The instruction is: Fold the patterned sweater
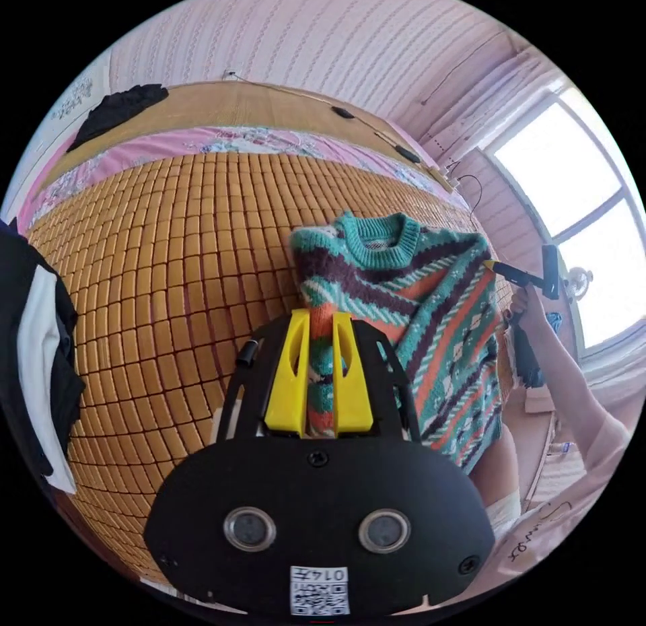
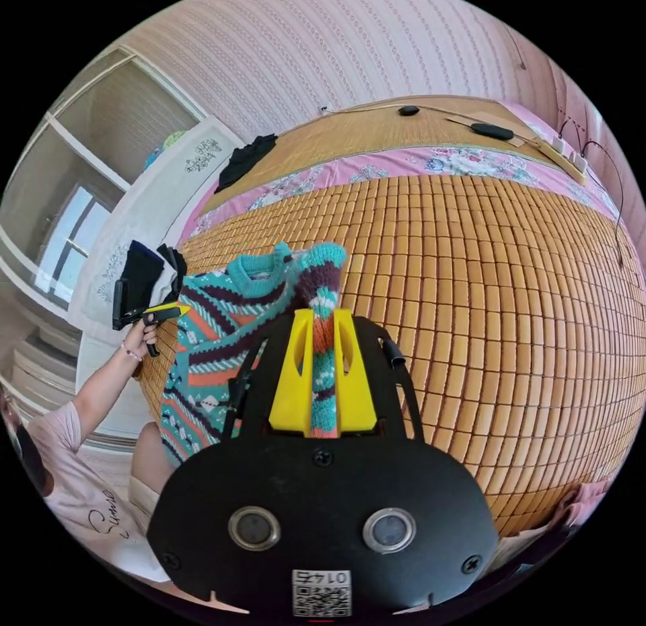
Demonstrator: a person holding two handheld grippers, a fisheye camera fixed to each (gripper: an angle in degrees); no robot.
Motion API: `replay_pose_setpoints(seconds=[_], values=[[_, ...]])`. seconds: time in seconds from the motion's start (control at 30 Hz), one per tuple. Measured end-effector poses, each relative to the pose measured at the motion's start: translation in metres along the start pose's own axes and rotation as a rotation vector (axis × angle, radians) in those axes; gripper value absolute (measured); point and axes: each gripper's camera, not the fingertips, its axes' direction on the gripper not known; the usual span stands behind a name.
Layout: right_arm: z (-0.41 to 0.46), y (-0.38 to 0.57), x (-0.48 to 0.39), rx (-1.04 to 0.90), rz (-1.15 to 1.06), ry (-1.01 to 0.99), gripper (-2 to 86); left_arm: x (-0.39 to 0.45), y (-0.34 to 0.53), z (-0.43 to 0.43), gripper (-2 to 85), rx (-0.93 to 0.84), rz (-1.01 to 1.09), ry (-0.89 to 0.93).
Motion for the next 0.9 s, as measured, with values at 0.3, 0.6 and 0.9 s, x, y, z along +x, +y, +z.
replay_pose_setpoints(seconds=[0.3, 0.6, 0.9], values=[[-0.109, 0.180, -0.077, 0.005, -0.275, -0.038, 4.9, 0.057, 0.152, -0.106, 2.2, 0.195, 0.302, 0.055], [-0.090, 0.340, -0.073, -0.209, 0.133, 0.091, 9.5, 0.057, 0.333, -0.102, 4.3, -0.012, 0.025, -0.011], [0.002, 0.333, -0.111, -0.273, 0.274, -0.062, 9.9, 0.063, 0.342, -0.044, 10.4, 0.027, -0.205, 0.136]])
